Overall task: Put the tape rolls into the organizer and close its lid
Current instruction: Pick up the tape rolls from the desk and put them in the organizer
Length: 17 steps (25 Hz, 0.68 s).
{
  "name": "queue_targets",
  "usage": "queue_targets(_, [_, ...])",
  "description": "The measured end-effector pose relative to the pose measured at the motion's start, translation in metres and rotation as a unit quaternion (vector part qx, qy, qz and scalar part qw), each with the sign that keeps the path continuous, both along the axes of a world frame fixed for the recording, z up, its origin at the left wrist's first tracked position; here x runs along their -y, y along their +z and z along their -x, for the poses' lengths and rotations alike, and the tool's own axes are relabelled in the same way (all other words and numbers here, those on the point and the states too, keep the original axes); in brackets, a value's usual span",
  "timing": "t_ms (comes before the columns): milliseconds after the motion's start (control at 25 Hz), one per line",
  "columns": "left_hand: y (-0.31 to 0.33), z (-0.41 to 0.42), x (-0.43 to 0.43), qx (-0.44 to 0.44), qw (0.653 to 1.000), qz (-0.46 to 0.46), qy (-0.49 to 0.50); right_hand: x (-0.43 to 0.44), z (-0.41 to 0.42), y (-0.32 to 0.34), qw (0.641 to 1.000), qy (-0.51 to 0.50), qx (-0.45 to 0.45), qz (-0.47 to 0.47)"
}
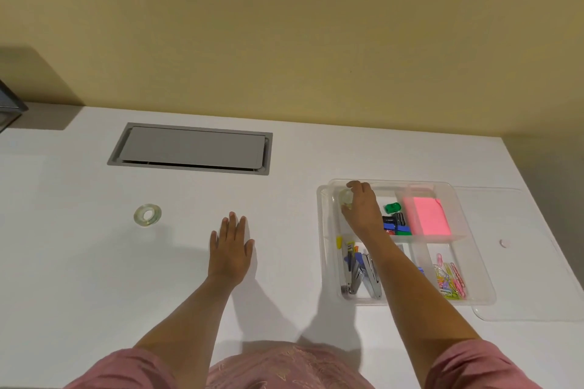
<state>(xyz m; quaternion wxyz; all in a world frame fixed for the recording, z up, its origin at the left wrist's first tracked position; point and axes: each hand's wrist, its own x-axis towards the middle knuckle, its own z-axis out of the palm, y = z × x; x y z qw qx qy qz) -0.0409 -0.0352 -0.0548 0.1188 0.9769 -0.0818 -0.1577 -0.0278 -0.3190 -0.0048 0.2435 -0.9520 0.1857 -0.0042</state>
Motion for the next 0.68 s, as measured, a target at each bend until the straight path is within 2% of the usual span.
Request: queue_targets(680, [-0.0022, -0.007, -0.0058, -0.009, 1.0, 0.024, -0.008, -0.0003, 0.0048, -0.0094, 1.0, 0.01, -0.003, 0.018])
